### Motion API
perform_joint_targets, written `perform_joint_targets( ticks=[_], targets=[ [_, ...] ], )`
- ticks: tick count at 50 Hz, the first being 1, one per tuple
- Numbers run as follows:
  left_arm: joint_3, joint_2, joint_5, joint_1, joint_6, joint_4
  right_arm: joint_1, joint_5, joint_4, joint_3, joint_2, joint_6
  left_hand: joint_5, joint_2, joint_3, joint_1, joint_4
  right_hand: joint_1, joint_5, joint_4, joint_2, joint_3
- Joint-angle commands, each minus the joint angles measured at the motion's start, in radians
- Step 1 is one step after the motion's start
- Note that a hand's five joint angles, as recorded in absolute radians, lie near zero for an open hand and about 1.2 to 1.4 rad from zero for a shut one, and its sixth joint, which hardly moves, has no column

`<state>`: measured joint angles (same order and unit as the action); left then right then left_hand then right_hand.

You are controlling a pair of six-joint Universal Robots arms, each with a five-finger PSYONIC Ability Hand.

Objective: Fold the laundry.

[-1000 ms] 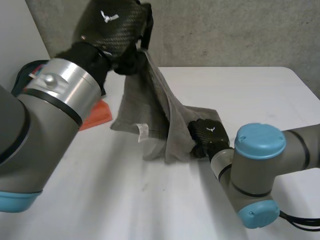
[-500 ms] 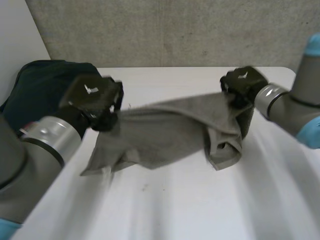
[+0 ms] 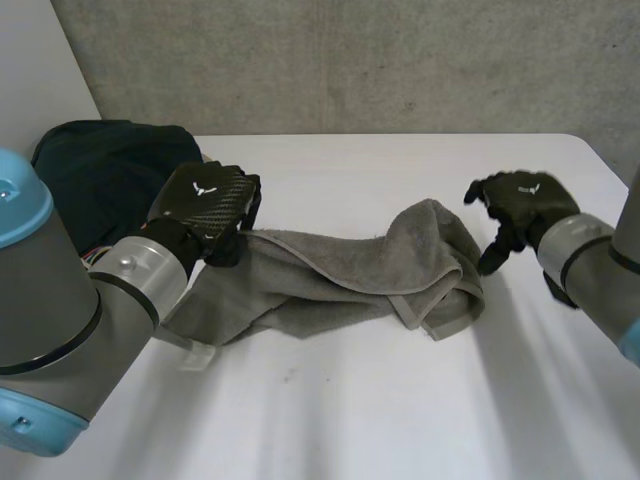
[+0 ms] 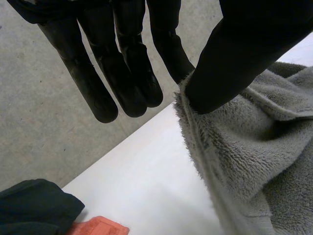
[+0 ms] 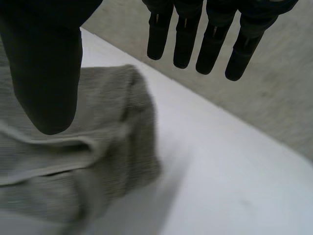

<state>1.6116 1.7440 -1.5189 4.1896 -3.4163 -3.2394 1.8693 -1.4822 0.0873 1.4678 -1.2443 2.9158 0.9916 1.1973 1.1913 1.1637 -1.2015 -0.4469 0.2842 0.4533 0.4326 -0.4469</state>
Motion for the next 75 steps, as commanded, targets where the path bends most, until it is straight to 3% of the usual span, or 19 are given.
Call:
perform_joint_targets(
  ticks=[1,7,18,21,23,27,34,39,43,51,56,60,63,66,67,73,75],
  targets=[
    [0.011,-0.006,0.000,-0.002,0.000,-0.005,0.007,0.065,0.005,0.019,0.072,0.143,0.230,0.199,0.205,0.233,-0.195,-0.096,0.084,0.090,0.110,-0.096],
    [0.011,-0.007,-0.001,0.000,0.002,-0.007,0.016,0.043,-0.078,-0.064,0.259,0.186,0.230,0.199,0.205,0.233,-0.195,-0.114,0.102,0.107,0.128,-0.114],
    [0.010,-0.009,-0.003,0.001,0.009,-0.008,0.067,-0.047,-0.221,-0.216,0.437,0.125,0.230,0.199,0.205,0.233,-0.195,-0.278,0.266,0.272,0.292,-0.278],
    [0.010,-0.011,-0.003,0.003,0.012,-0.010,0.068,-0.043,-0.228,-0.244,0.473,0.112,0.230,0.199,0.205,0.233,-0.195,-0.450,0.439,0.444,0.465,-0.450],
    [0.010,-0.014,-0.003,0.003,0.012,-0.010,0.068,-0.043,-0.228,-0.251,0.473,0.120,0.230,0.199,0.205,0.233,-0.195,-0.860,0.849,0.854,0.875,-0.860],
    [0.007,-0.023,-0.006,0.003,0.012,-0.016,0.062,-0.039,-0.227,-0.235,0.428,0.134,0.230,0.199,0.205,0.233,-0.195,-0.949,0.938,0.943,0.964,-0.949],
    [-0.013,-0.084,-0.004,0.081,-0.001,-0.017,0.027,0.008,-0.149,-0.211,0.139,0.097,0.230,0.199,0.205,0.233,-0.195,-0.949,0.938,0.943,0.964,-0.949],
    [-0.058,-0.149,0.006,0.164,0.002,-0.016,-0.143,0.155,0.079,-0.277,-0.093,-0.103,0.230,0.199,0.205,0.233,-0.195,-0.949,0.938,0.943,0.964,-0.949],
    [-0.104,-0.170,0.022,0.198,0.003,-0.011,-0.216,0.239,0.246,-0.345,-0.197,-0.219,0.230,0.199,0.205,0.233,-0.195,-0.949,0.938,0.943,0.964,-0.949],
    [-0.133,-0.143,0.092,0.198,0.000,-0.002,-0.223,0.286,0.420,-0.394,-0.196,-0.280,0.230,0.199,0.205,0.233,-0.195,-0.949,0.938,0.943,0.964,-0.949],
    [-0.134,-0.022,0.092,0.196,-0.009,-0.014,-0.203,0.263,0.443,-0.366,-0.121,-0.426,0.230,0.199,0.205,0.233,-0.195,-0.949,0.938,0.943,0.964,-0.949],
    [-0.209,0.100,0.086,0.190,-0.078,-0.022,-0.182,0.232,0.430,-0.380,-0.026,-0.451,0.230,0.199,0.205,0.233,-0.195,-0.949,0.938,0.943,0.964,-0.949],
    [-0.350,0.215,0.074,0.179,-0.150,-0.046,-0.145,0.157,0.367,-0.455,0.078,-0.442,0.230,0.199,0.205,0.233,-0.195,-0.949,0.938,0.943,0.964,-0.949],
    [-0.534,0.290,0.051,0.130,-0.169,-0.097,-0.104,0.047,0.214,-0.579,0.167,-0.405,0.230,0.199,0.205,0.233,-0.195,-0.949,0.938,0.943,0.964,-0.949],
    [-0.577,0.302,0.042,0.119,-0.164,-0.120,-0.081,-0.002,0.093,-0.625,0.187,-0.367,0.230,0.199,0.205,0.233,-0.195,-0.949,0.938,0.943,0.964,-0.949],
    [-0.691,0.304,-0.018,0.090,-0.101,-0.399,-0.018,-0.056,-0.505,-0.569,0.154,-0.178,0.230,0.199,0.205,0.233,-0.195,-0.949,0.938,0.943,0.964,-0.949],
    [-0.674,0.278,-0.030,0.084,-0.081,-0.454,-0.016,-0.050,-0.578,-0.535,0.128,-0.170,0.230,0.199,0.205,0.233,-0.195,-0.949,0.938,0.943,0.964,-0.949]
  ],
)
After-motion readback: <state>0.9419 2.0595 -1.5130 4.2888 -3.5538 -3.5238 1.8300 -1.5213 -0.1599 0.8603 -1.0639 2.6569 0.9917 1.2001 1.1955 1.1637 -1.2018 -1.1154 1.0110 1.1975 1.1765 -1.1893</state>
